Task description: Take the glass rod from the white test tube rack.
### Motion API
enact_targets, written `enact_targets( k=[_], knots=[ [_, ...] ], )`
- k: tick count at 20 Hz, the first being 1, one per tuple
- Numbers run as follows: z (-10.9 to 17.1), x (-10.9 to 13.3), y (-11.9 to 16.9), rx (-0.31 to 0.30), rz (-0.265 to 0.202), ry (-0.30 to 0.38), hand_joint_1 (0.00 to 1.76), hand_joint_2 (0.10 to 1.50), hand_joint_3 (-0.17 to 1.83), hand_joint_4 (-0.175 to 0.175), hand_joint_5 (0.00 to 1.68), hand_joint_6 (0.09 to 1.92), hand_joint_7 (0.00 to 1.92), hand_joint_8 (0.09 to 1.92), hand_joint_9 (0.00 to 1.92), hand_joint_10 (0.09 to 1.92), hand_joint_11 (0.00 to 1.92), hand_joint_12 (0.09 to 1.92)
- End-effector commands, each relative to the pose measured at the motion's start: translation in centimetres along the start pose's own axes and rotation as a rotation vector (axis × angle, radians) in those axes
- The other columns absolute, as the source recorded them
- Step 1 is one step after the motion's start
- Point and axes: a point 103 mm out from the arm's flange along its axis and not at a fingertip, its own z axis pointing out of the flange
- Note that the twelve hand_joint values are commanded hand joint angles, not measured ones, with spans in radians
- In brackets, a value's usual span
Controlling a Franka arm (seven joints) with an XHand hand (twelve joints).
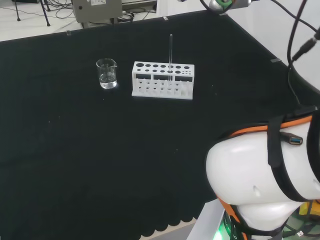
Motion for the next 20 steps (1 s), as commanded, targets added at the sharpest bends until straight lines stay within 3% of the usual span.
enact_targets(
  k=[1, 17, 20],
  knots=[
    [1.0, -1.7, 4.3, -0.01, -0.025, 0.0, 0.69, 0.85, 0.52, -0.159, 0.24, 0.09, 0.13, 0.9, 0.41, 0.92, 0.14, 1.47],
    [4.4, -2.3, 11.8, 0.002, -0.116, -0.011, 0.69, 0.87, 0.54, -0.167, 0.29, 0.09, 0.35, 0.98, 0.64, 0.94, 0.29, 1.45],
    [5.2, -1.7, 13.5, 0.01, -0.114, -0.005, 0.69, 0.87, 0.54, -0.168, 0.3, 0.09, 0.36, 0.98, 0.65, 0.94, 0.32, 1.44]
  ],
)
